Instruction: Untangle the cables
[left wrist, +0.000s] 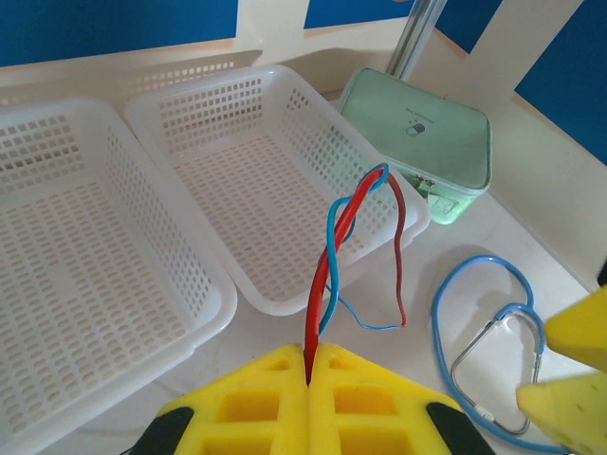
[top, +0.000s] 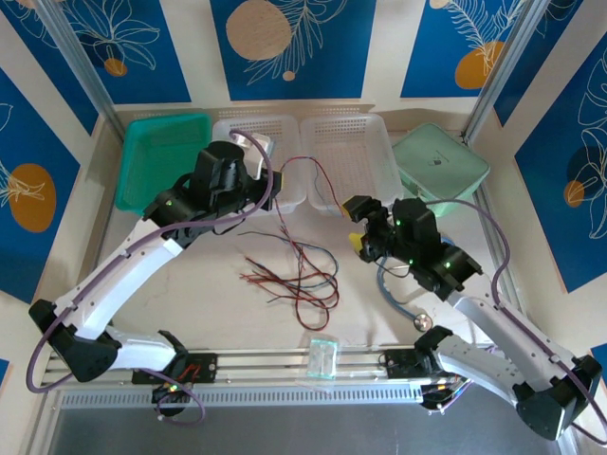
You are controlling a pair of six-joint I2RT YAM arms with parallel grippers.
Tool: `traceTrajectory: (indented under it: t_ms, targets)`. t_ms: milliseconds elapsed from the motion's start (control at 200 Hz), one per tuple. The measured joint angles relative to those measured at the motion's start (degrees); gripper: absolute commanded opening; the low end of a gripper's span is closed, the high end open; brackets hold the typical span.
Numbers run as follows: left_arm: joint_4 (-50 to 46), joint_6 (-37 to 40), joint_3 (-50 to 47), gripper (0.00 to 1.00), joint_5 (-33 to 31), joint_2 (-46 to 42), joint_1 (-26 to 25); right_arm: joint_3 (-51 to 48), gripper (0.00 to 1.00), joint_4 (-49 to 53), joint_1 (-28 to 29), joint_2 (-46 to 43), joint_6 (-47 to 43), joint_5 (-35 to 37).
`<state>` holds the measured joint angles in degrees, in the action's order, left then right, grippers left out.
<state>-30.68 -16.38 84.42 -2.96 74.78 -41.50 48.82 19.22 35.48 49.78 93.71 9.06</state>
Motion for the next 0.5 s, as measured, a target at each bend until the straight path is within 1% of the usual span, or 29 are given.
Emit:
traceTrajectory:
  t_ms: [70,145,215,325,430,500]
  targets:
    - [0.7,0.0,-0.96,0.0,0.09,0.0,0.0,-1.64,0.83,-3.39,1.64,-0.66,6.56,1.86]
    - [1.33,-0.02,-1.95,0.0,0.44,0.0,0.0,-3.48,0.83,-6.62,1.68,0.24,13.14,2.73]
    - [1.53,-0.04,-2.64,0.0,0.87,0.0,0.0,-4.61,0.83,-8.92,1.68,2.08,17.53,3.23]
    - [1.86,-0.24,-3.39,0.0,1.31,-0.09,0.0,-4.66,0.84,-12.39,1.53,5.31,21.64,3.63]
    - [2.1,-0.42,-4.0,0.0,1.49,-0.28,0.0,-4.66,0.83,-16.39,0.76,7.96,23.52,3.39]
    - [2.34,-0.7,-4.7,0.0,1.51,-0.79,0.0,-4.66,0.75,-19.04,0.15,9.86,24.33,3.1]
